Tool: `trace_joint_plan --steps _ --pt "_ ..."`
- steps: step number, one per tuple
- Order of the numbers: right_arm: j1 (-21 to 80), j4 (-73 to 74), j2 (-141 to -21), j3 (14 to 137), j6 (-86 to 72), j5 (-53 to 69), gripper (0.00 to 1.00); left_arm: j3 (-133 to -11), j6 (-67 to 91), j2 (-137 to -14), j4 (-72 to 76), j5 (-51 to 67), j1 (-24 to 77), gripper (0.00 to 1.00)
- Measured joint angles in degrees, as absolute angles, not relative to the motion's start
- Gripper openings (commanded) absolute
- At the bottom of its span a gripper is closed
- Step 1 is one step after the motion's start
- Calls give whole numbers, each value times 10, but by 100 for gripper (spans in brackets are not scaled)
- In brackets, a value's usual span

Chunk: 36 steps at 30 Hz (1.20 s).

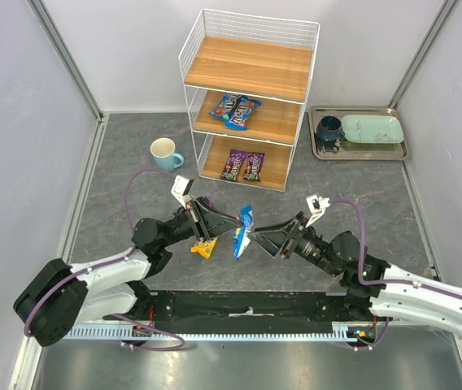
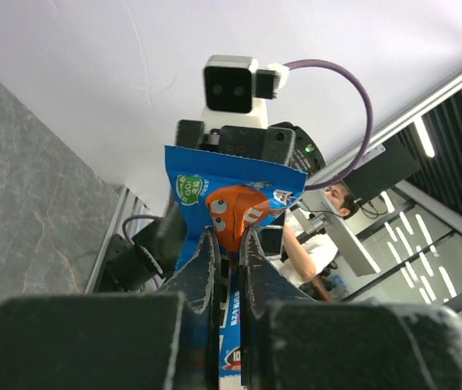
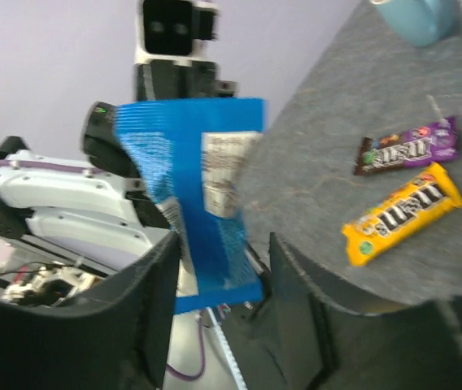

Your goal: Place and organize the candy bags onto the shelf

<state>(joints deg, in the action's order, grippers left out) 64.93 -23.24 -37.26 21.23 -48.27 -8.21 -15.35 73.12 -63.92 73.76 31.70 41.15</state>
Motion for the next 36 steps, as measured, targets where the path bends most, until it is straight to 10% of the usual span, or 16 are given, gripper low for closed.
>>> trace_joint_plan --steps 11,24,28,36 --pt "652 3 -335 291 -447 -176 60 -335 516 -447 292 173 428 2" --pt "725 92 -403 323 -432 -286 61 -421 423 -664 -86 -99 460 2" --pt "725 109 -360 323 -437 -304 61 -419 424 -728 -131 -156 513 52" --pt "725 139 -343 323 -442 -319 60 -440 428 -758 -153 -205 542 85"
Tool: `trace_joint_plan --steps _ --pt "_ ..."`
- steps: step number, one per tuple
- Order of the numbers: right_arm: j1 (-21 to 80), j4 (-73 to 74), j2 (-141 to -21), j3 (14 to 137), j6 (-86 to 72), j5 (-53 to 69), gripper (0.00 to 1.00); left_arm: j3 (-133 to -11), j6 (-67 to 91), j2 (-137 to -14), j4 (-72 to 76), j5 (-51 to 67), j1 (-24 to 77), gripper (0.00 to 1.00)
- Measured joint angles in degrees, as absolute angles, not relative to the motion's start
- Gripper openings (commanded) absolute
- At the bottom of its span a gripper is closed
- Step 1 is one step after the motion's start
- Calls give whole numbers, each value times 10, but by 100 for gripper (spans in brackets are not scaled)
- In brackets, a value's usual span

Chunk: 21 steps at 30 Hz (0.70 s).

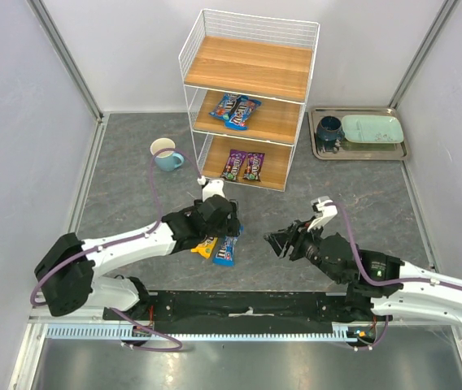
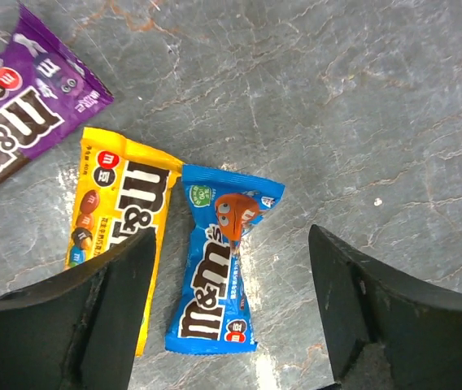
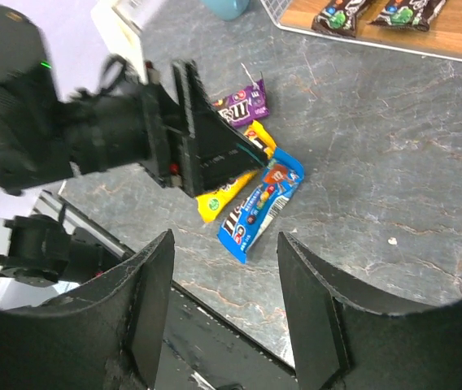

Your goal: Place and organize the candy bags onto the shelf

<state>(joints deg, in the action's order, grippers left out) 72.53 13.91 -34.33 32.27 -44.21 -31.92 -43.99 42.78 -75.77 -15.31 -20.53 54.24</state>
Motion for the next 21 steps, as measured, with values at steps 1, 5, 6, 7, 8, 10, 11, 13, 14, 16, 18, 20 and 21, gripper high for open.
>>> trace_joint_plan --steps 1,5,6,7,8,10,11,13,14,16,18,20,21 --pt "725 143 -350 323 -444 -319 60 -442 427 -750 -159 -211 542 86" --pt "726 143 -393 318 -452 -320 51 -448 419 -693 -183 -237 541 89" --pt "728 141 -409 314 -453 -320 47 -448 415 -674 -188 -243 538 89" --pt "731 139 -423 311 -454 -321 43 -448 410 -655 -192 -249 533 89" --pt "736 132 -439 307 -456 -324 32 -448 406 -641 -194 -252 527 89" --pt "752 107 -484 296 -458 -329 24 -448 396 -616 -198 -249 495 89" --pt "759 90 -506 289 -462 -332 18 -448 391 -610 -199 -244 472 89" --pt "771 57 -551 280 -464 -338 13 -444 382 -608 -199 -233 426 89" --pt "776 36 -578 280 -464 -340 12 -437 376 -608 -197 -226 404 89" --pt "784 -11 -629 280 -459 -345 10 -416 366 -604 -197 -212 370 89" --pt "788 -69 -671 280 -446 -355 7 -399 359 -600 -197 -202 357 89" --pt "790 -114 -703 278 -431 -364 7 -386 352 -595 -197 -189 354 89" --pt "790 -141 -714 277 -421 -367 7 -383 350 -594 -196 -185 354 89"
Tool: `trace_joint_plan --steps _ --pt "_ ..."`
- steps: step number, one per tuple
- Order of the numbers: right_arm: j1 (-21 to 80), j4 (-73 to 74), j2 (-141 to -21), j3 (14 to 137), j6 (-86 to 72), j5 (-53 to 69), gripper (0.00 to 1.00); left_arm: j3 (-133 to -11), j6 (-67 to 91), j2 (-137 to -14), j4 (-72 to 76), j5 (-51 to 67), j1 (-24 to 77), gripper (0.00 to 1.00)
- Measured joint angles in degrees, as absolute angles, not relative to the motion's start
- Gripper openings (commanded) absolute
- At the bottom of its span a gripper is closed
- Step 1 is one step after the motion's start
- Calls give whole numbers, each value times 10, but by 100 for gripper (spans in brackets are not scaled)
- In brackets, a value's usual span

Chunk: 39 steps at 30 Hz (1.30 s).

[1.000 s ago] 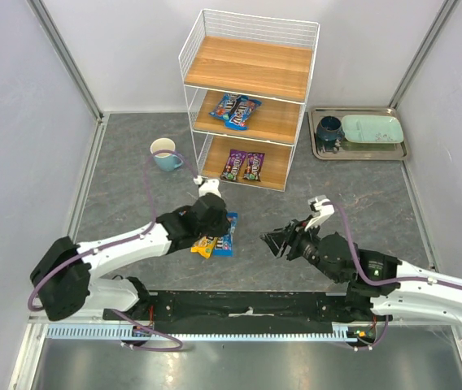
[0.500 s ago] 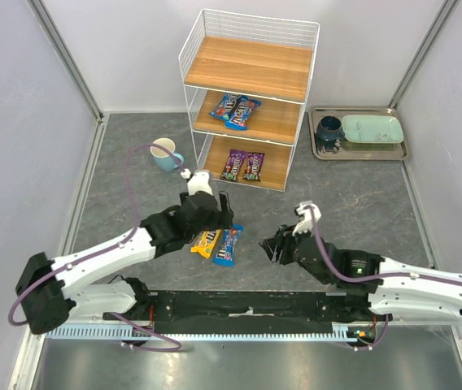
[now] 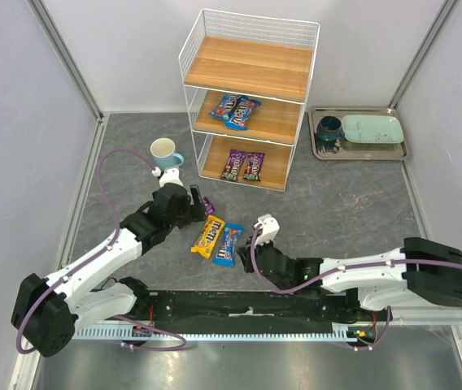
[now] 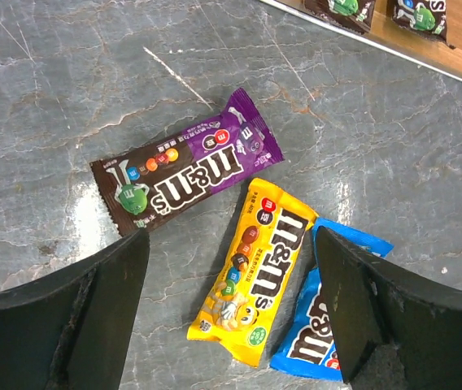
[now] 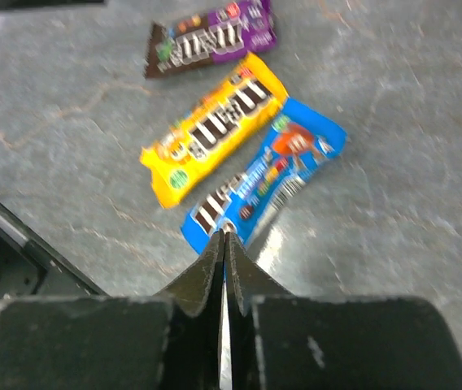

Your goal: Place and organize the candy bags onto the shelf

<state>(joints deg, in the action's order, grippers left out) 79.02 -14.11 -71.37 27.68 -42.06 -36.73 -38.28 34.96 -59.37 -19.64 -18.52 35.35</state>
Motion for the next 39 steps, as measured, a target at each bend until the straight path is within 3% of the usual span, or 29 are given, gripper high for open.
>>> trace_joint_plan --steps 7,25,32,35,38,39 --pt "789 -342 -823 283 -327 -394 3 -362 329 -591 -163 -162 349 89" --pt "725 -491 -1039 321 -338 -342 1 -329 305 -604 -88 -138 333 89" --pt "725 -542 -1049 292 -376 -333 2 -313 303 -610 -73 -130 331 89" --pt "725 -535 -1028 277 -376 -330 6 -309 303 -612 -71 -129 331 89" --pt "725 -493 -971 274 -365 -324 30 -308 303 -612 -70 -129 329 89" --pt "725 -481 -950 274 -361 -321 42 -308 303 -612 -68 -129 328 89"
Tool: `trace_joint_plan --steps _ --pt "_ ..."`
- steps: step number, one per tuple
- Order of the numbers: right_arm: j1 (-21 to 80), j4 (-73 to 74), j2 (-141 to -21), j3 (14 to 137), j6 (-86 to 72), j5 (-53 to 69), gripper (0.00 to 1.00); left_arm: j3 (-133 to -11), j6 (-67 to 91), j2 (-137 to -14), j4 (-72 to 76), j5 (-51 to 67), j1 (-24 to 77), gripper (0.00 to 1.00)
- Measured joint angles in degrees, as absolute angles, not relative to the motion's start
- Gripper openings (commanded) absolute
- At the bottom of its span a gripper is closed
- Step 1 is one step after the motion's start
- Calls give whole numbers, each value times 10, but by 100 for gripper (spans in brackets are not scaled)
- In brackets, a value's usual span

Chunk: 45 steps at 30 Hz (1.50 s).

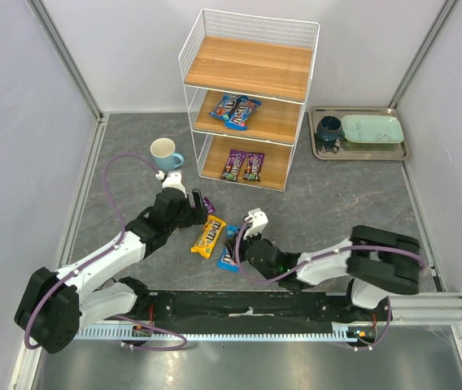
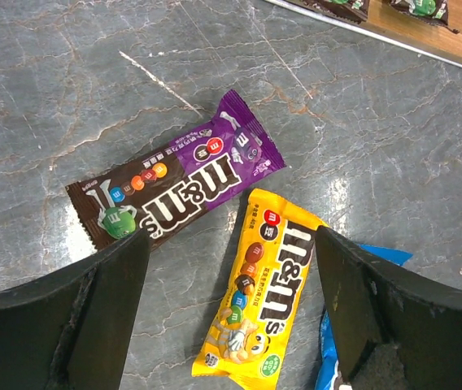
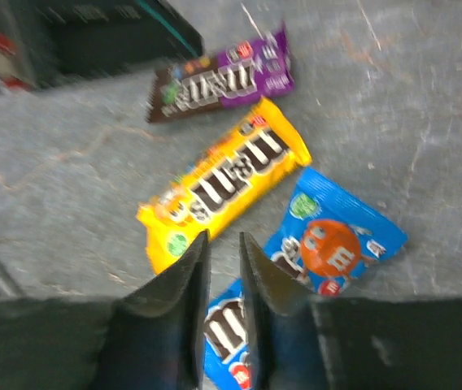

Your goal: Place and organize the candy bags onto the shelf

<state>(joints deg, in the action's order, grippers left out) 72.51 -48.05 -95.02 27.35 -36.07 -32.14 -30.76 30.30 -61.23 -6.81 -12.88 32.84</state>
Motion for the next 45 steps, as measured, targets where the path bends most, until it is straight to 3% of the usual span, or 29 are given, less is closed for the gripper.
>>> trace_joint_plan --steps 3,9,14,18,26,34,40,45 --pt "725 -429 -872 281 -344 -313 51 -307 303 -612 -61 -128 328 89" --pt "725 -276 -783 336 -390 -323 55 -298 293 -612 -36 -128 328 89" --pt "736 -190 -795 322 -498 -351 59 -283 277 -621 2 -129 327 88" --pt "769 -135 -824 311 -581 -383 68 -275 261 -637 33 -129 327 88" --pt "805 -116 -866 311 -679 -422 68 -249 244 -657 73 -129 327 88" --pt "806 -147 -892 299 -743 -438 43 -249 243 -660 84 -132 327 88" --pt "807 -187 -894 277 -758 -439 14 -249 243 -660 87 -134 327 88" --pt "808 -193 -877 269 -746 -446 1 -249 243 -660 87 -134 326 88"
